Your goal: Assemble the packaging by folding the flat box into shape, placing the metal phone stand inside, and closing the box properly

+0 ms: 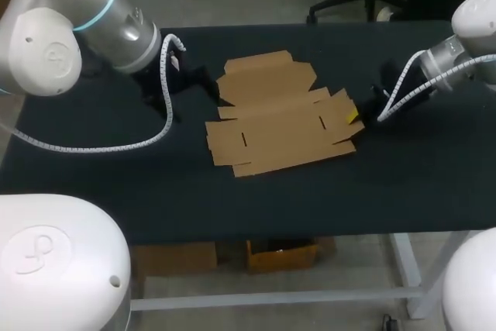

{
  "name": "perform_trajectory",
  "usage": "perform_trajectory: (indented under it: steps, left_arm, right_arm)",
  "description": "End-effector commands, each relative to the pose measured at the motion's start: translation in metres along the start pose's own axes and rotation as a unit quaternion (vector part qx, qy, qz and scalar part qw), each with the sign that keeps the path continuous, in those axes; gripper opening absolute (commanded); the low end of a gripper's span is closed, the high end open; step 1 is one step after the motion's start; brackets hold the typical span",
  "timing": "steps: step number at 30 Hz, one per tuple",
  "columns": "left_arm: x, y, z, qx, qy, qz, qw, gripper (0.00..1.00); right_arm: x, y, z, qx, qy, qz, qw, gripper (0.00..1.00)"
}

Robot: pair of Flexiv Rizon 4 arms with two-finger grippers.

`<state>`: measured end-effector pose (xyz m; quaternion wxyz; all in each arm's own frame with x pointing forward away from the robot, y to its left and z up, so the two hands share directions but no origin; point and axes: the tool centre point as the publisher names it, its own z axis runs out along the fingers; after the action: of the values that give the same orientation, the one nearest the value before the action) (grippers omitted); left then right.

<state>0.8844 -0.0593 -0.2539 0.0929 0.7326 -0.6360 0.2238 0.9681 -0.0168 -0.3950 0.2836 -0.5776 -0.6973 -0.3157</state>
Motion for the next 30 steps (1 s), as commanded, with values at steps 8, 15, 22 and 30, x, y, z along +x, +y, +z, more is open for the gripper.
perform_trajectory:
  steps: [8,15,22,30]
  left_arm:
    - [-0.002,0.011,-0.001,0.008,0.001,0.002,1.0,1.0]
    - [-0.003,0.013,-0.001,0.004,0.005,0.001,1.0,1.0]
    - [-0.004,0.015,-0.001,0.002,0.009,0.001,1.0,1.0]
    - [-0.005,0.017,0.001,0.0,0.012,0.004,1.0,1.0]
  right_arm:
    - [0.001,-0.011,0.006,0.018,0.005,0.003,1.0,0.0]
    - [0.013,-0.019,0.005,0.021,-0.001,-0.003,1.0,0.0]
    - [0.017,-0.04,0.01,0.022,-0.011,0.012,1.0,0.11]
    - [0.009,-0.061,0.005,0.015,-0.04,0.034,0.999,0.98]
